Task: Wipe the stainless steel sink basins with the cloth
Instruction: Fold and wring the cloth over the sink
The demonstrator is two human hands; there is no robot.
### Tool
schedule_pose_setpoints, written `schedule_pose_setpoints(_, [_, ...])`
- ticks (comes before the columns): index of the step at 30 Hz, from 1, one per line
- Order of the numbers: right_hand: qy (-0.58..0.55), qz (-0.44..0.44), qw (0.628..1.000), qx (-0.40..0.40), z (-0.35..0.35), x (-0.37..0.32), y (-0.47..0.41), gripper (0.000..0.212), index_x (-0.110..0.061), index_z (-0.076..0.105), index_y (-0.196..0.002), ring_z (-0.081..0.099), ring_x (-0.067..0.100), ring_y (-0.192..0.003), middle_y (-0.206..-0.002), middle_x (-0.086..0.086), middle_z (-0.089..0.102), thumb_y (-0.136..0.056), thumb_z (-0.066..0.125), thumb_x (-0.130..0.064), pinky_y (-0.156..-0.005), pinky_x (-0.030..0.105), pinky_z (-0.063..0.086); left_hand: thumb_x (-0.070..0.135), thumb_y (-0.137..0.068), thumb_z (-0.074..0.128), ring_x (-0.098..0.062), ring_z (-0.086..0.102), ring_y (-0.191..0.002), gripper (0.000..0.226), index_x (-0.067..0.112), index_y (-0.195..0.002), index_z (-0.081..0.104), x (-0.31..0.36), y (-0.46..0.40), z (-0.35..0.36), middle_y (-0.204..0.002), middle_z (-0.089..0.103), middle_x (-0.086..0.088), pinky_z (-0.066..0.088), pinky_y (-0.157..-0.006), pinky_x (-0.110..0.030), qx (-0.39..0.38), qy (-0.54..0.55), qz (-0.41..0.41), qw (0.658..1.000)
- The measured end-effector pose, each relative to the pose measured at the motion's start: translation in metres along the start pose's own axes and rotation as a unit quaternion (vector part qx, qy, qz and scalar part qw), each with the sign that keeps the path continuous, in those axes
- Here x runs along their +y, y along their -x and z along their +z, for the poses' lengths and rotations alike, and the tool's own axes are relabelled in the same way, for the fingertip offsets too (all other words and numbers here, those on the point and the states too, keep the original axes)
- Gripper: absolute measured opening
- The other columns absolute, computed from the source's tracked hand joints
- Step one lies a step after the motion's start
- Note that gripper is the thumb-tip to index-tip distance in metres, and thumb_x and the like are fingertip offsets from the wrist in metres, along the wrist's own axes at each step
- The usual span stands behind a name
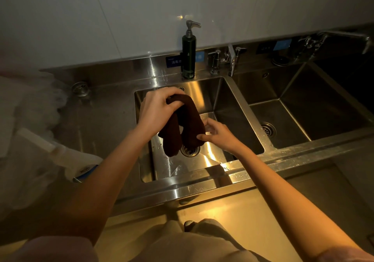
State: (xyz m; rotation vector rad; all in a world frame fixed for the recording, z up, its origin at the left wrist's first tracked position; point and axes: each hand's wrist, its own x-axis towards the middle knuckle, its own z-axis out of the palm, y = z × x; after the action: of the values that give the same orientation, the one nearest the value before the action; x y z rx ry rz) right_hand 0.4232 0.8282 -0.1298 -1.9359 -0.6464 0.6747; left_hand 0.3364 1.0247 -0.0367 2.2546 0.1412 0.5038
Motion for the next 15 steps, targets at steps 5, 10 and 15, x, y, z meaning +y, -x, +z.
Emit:
schedule_pose_setpoints(5, [-0.068,-0.007,0.995,0.077,-0.005,-0.009,0.004,0.018,-0.008,0.055,-0.107,0.066,0.021,-0.095,-0.1,0.011,0.068,-0.09,0.059,-0.004,-0.082,0.035,0.052,0.015,-0.087,0.067,-0.008,0.064,-0.097,0.018,0.024,-0.103,0.071,-0.007,0.003,-0.008,-0.1,0.07,0.009,0.053,-0.088,-0.042,0.019,-0.016,-0.023,0.999])
schedule_pose_setpoints(10, [0.05,-0.106,0.98,0.161,-0.034,-0.054,0.006,0.016,-0.027,0.061,-0.099,0.06,0.005,-0.094,-0.094,-0.012,0.063,-0.09,0.057,-0.015,-0.083,0.028,0.048,0.01,-0.091,0.061,-0.013,0.062,-0.098,0.014,0.014,-0.105,0.065,-0.037,0.021,-0.006,-0.1,0.065,0.002,0.053,-0.091,-0.042,0.028,0.01,-0.113,0.993])
schedule_pose_setpoints(15, [0.186,-0.212,0.954,0.101,-0.047,-0.114,0.007,0.025,-0.025,0.065,-0.111,0.058,0.003,-0.105,-0.109,-0.01,0.062,-0.09,0.06,-0.012,-0.09,0.023,0.049,0.012,-0.092,0.059,-0.014,0.062,-0.101,0.015,0.022,-0.103,0.06,-0.058,0.039,0.008,-0.105,0.064,0.002,0.055,-0.089,-0.046,-0.04,0.003,-0.159,0.987])
